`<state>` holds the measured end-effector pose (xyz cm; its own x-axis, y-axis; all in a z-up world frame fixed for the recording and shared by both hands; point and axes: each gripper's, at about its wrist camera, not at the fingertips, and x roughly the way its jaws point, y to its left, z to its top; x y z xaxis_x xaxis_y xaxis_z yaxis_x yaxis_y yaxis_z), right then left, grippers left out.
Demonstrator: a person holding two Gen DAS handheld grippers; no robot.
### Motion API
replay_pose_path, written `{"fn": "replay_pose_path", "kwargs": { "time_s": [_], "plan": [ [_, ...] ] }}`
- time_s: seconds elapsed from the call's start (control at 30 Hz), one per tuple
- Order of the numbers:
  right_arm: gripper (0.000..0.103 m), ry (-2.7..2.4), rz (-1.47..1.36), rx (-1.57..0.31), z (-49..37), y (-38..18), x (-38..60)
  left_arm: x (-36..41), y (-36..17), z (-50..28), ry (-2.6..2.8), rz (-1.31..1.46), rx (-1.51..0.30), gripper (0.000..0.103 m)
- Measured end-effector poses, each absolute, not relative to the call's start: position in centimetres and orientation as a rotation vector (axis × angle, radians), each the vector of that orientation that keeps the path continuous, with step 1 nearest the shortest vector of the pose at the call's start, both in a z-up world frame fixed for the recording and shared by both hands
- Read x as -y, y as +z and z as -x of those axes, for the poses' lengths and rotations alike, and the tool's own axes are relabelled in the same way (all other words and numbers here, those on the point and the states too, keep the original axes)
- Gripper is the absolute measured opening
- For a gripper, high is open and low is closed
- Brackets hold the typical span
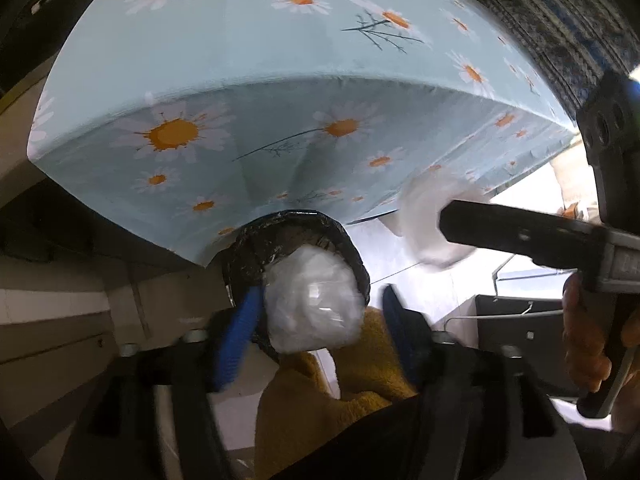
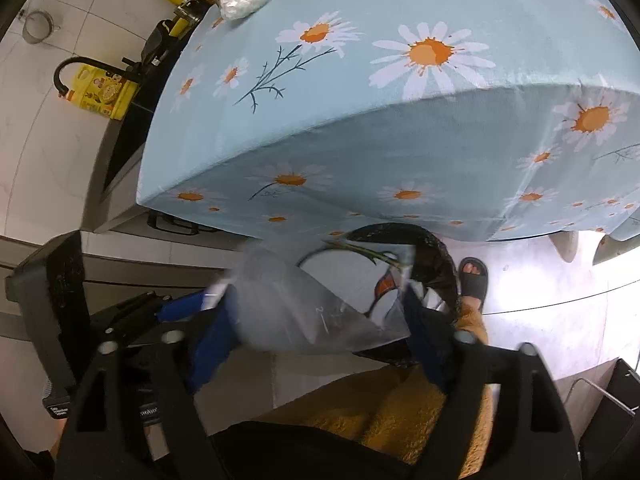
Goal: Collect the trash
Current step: 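Carry both items down to the black trash bin and open both grippers, then raise both open grippers back over the tablecloth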
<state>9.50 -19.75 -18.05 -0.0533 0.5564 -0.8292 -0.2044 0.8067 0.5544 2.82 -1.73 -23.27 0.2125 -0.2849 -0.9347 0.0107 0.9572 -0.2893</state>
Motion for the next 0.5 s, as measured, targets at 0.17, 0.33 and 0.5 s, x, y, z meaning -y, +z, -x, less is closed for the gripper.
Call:
{"fn": "replay_pose_path", "kwargs": {
  "time_s": [0.17, 0.33, 0.5],
  "plan": [
    [0.084, 0.621, -0.323, -1.502, -9.81, -18.04, 20.39, 1.23, -23.24, -2.93, -0.199, 0.242, -1.346, 0.069],
    [0.084, 0.616, -0.316, -1.490, -9.96, -17.67, 20.85, 1.14, -23.23, -2.80, -0.196, 0.239, -1.358, 0.069],
    [0.084, 0.621, -0.295, -1.479, -9.90, -17.14, 20.71, 0.63, -22.74, -2.69, -0.187, 0.259, -1.346, 0.069]
  ]
}}
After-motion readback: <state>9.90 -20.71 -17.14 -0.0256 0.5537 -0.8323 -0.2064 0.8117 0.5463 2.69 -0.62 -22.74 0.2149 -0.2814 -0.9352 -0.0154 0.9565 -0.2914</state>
